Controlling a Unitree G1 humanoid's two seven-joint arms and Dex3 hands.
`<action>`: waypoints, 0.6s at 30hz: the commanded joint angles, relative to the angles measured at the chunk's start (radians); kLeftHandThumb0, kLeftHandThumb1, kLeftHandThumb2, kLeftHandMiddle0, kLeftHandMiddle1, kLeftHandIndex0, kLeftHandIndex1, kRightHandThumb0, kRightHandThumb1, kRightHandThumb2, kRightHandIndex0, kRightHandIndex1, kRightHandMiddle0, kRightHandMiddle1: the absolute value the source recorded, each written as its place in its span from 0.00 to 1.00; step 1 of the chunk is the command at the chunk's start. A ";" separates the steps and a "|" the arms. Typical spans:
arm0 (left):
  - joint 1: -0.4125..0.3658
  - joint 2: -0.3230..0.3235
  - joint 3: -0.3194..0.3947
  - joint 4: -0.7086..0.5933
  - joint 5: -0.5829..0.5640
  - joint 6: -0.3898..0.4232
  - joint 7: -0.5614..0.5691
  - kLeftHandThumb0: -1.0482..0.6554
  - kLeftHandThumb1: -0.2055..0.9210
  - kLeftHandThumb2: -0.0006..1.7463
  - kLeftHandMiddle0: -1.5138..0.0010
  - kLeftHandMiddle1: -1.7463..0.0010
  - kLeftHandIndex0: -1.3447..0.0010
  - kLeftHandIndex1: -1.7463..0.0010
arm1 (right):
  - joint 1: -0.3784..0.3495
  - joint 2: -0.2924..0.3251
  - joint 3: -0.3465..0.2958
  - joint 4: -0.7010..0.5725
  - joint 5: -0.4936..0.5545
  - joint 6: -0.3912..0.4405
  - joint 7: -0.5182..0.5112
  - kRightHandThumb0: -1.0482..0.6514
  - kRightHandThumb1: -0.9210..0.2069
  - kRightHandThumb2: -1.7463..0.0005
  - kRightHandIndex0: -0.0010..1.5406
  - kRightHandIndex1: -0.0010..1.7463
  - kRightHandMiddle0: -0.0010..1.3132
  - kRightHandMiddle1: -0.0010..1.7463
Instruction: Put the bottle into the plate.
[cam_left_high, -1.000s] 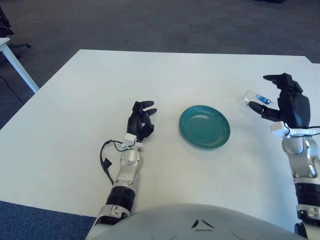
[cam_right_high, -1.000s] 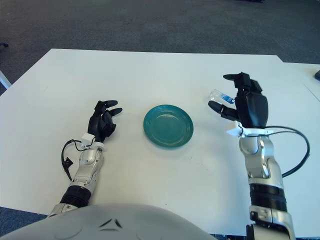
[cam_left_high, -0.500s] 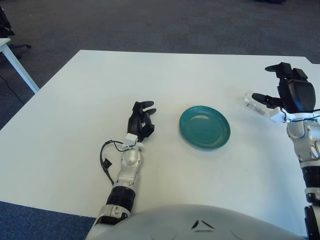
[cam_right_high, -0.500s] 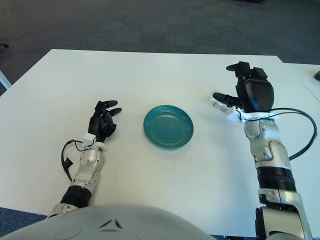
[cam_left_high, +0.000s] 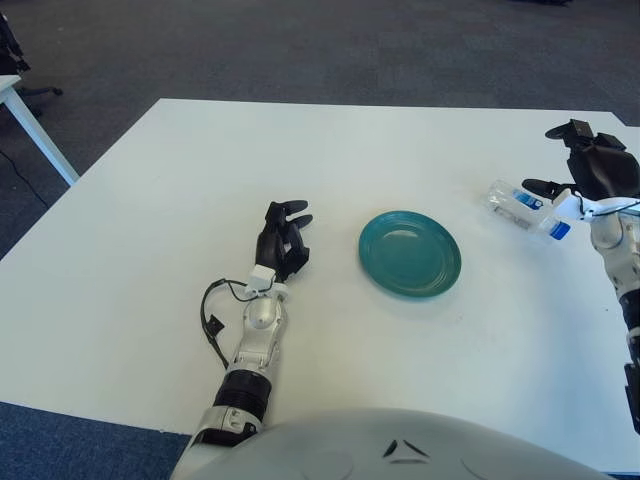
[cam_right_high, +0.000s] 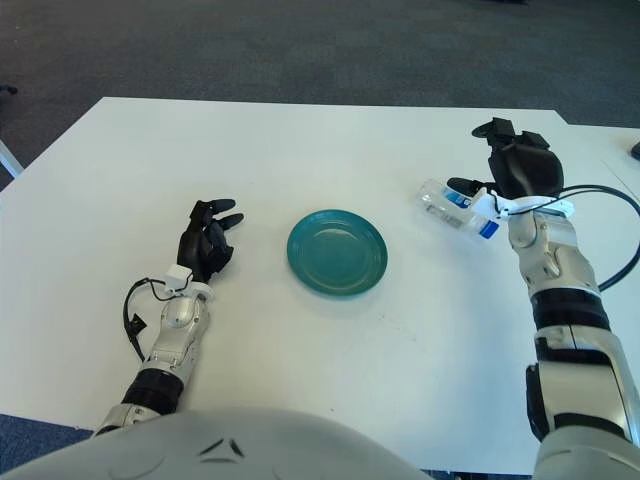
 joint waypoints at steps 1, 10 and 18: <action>0.091 -0.018 -0.008 0.091 0.011 0.016 -0.006 0.23 1.00 0.53 0.71 0.57 0.82 0.35 | -0.081 -0.012 0.032 0.095 0.030 -0.014 0.033 0.23 0.11 0.71 0.15 0.22 0.00 0.49; 0.103 -0.011 -0.014 0.079 0.012 -0.001 -0.017 0.23 1.00 0.53 0.69 0.57 0.81 0.34 | -0.179 -0.021 0.092 0.241 0.052 -0.020 0.080 0.22 0.05 0.76 0.16 0.19 0.00 0.44; 0.121 -0.018 -0.007 0.062 -0.035 -0.015 -0.065 0.25 1.00 0.51 0.68 0.55 0.78 0.34 | -0.231 -0.025 0.128 0.338 0.063 -0.044 0.078 0.19 0.00 0.78 0.16 0.16 0.00 0.43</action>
